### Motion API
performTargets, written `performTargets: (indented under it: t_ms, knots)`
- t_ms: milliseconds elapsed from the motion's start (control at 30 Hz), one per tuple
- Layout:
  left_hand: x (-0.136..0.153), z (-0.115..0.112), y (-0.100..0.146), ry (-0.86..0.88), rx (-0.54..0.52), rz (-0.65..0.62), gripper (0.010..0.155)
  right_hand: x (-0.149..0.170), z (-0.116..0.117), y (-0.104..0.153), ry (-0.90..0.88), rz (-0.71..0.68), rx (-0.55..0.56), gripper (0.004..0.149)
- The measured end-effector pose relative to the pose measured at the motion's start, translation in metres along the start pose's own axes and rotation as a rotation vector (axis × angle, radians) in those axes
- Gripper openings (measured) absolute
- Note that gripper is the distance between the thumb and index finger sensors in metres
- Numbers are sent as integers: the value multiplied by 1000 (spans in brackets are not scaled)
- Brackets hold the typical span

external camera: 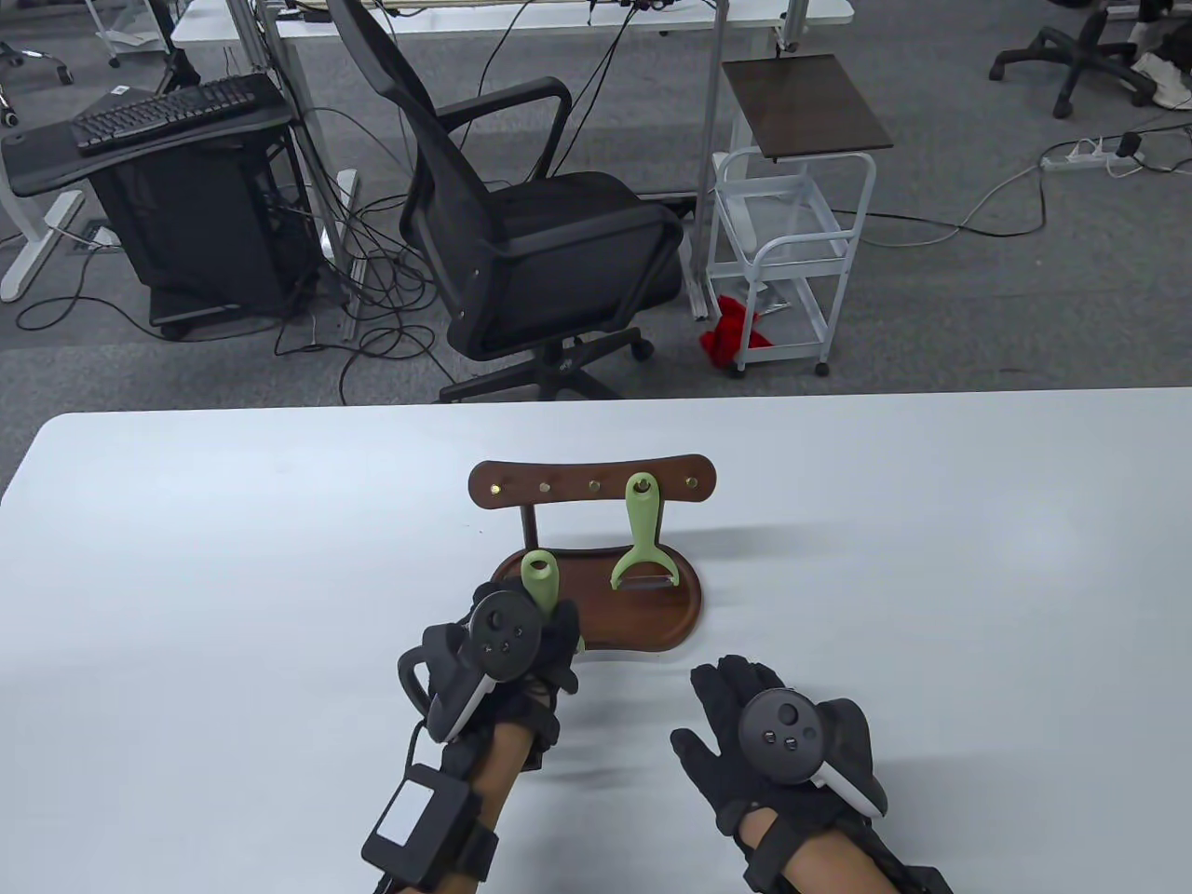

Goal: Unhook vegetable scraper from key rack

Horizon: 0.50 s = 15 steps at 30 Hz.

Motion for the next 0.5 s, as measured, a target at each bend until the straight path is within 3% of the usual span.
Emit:
performTargets:
  t_ms: [500]
  knots:
    - [16, -20, 36, 41, 22, 14, 48, 2, 1, 0, 5, 16, -15, 71]
Point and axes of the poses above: the tracker on the back of each hand, its own x axis roughly to the little-finger side, its own y axis roughly from the fingertips to the wrist, z = x × y, the point moved 4 cm from there along -y, roughly from the wrist to the fingertips, and after that the axes turned 2 degrees about -z, right-handed, at the moved point
